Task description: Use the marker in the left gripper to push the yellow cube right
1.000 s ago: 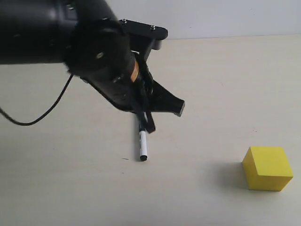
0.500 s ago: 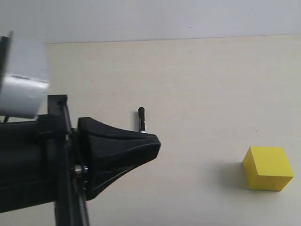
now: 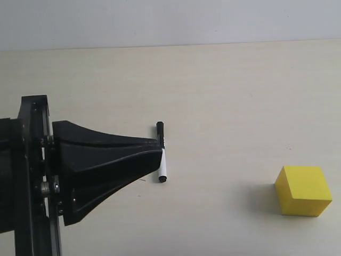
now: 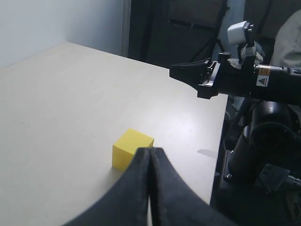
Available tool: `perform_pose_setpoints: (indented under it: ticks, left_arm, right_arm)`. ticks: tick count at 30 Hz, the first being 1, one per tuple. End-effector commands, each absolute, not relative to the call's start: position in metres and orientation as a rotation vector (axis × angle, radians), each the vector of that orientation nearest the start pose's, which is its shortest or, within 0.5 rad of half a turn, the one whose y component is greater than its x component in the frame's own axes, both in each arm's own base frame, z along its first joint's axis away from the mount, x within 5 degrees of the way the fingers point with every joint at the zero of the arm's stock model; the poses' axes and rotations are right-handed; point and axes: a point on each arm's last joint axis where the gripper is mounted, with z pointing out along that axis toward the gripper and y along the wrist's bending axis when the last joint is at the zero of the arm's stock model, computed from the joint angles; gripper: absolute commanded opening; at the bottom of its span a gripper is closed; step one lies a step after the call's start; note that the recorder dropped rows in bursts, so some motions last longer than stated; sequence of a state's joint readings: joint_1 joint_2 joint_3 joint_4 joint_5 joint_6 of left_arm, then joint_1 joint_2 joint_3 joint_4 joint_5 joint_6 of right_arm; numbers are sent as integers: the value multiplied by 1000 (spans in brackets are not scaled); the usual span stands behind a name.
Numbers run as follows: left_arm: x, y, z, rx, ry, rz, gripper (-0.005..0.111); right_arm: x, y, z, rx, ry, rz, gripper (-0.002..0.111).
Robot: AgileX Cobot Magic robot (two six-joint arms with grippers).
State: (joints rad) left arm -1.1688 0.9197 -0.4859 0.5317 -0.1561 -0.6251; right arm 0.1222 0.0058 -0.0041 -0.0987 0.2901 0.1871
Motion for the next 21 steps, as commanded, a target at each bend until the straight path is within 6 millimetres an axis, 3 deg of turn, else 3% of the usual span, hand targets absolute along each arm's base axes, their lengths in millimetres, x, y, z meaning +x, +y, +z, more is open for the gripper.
perform_pose_setpoints:
  ticks: [1, 3, 6, 10, 15, 21]
  left_arm:
    - [77, -173, 287, 1011, 1580, -891, 0]
    - [91, -162, 287, 862, 1656, -890, 0]
    - [115, -130, 285, 498, 1774, -886, 0]
    - [122, -82, 281, 117, 1763, -828, 0]
    - [101, -42, 268, -57, 1656, -684, 0]
    - [78, -20, 254, -79, 1576, -470, 0]
  right_arm:
    - [55, 4, 188, -6, 1766, 121, 0]
    - [55, 4, 188, -6, 1766, 121, 0]
    - [55, 4, 188, -6, 1766, 121, 0]
    - [55, 4, 188, -6, 1766, 121, 0]
    - [55, 4, 188, -6, 1766, 121, 0]
    - [55, 4, 188, -5, 1768, 121, 0]
